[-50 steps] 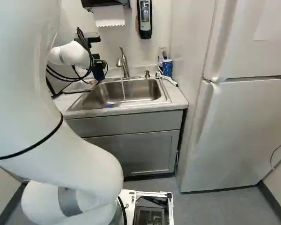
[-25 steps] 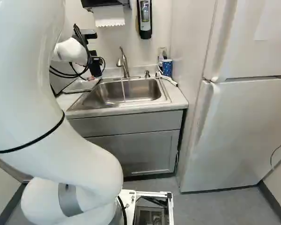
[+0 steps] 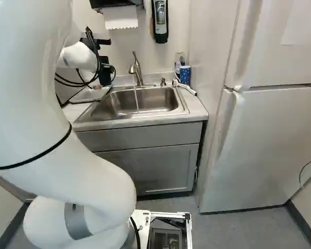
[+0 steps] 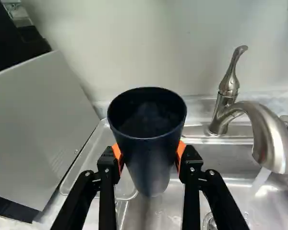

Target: Rinse the cup and place it in the tray

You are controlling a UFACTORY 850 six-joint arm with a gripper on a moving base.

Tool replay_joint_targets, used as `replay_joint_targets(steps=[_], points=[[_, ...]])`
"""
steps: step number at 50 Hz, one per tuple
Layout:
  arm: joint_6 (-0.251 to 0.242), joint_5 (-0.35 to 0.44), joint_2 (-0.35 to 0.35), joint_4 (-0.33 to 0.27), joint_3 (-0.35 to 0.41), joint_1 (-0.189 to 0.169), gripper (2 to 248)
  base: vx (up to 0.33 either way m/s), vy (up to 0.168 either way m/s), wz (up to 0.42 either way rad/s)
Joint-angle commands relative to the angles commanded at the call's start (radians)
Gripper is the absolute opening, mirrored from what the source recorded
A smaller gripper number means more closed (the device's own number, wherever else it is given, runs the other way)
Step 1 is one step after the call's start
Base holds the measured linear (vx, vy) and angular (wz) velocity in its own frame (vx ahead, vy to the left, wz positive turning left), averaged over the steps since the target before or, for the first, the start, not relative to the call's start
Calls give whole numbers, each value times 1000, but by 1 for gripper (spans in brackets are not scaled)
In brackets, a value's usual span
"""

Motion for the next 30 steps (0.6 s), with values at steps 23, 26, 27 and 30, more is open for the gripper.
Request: replay_joint_targets(steps=[23,26,27,30], points=[[241,0,0,0,0,0,123,0,0,0],[273,0,0,0,0,0,123,0,0,0],[283,0,0,0,0,0,123,0,0,0],[315,0,0,0,0,0,123,0,0,0]])
